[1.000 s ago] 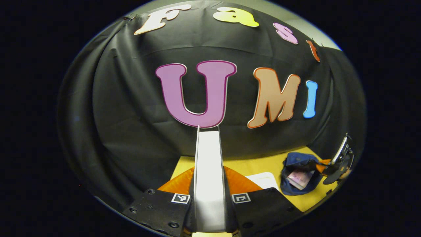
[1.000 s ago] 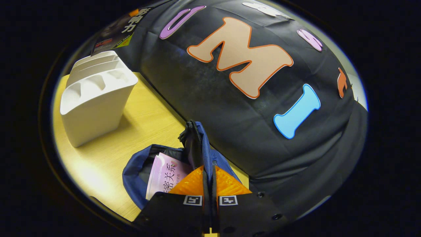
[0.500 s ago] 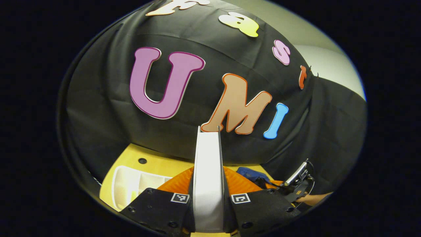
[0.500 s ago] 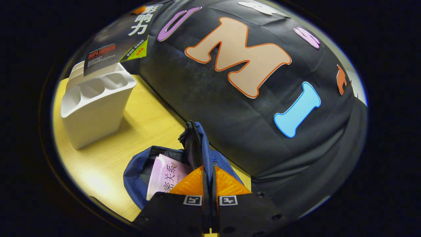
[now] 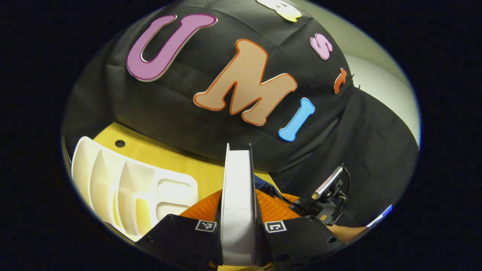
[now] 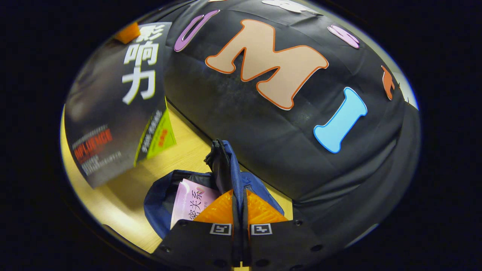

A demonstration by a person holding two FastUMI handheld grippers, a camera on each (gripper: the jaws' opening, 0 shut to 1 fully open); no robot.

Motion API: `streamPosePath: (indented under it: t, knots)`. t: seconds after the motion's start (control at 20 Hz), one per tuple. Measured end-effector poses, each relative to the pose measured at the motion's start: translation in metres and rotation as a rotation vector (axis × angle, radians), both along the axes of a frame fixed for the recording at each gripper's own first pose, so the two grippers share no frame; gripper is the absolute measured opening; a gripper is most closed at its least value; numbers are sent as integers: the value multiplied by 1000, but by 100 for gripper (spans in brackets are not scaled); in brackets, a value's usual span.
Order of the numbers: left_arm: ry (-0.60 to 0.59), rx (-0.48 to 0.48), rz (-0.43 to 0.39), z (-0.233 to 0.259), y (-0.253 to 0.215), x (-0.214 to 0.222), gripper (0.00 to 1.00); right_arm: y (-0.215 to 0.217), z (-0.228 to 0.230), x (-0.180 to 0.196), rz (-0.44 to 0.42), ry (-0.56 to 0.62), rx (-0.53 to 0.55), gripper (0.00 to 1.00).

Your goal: Open the schoolbag, grab two books from the bookshelf and put them into the schoolbag.

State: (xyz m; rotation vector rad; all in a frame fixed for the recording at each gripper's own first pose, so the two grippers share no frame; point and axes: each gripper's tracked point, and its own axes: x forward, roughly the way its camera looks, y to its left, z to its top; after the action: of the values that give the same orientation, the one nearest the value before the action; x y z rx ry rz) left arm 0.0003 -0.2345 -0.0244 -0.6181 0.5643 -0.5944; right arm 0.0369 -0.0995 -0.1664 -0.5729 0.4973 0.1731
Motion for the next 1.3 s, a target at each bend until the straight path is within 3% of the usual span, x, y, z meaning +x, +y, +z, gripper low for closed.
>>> streamPosePath:
  t: [0.45,0.95,1.3]
  knots:
    - [115,-130,16,-55,-97,11,32,-7,3,0,0,3,23,5]
    - [76,-182,161,-84,-134,28,32,-4,-2,0,0,26,67,5]
    - [139,-306,273,-118,-144,34,32,-3,-4,1,6,44,88,5]
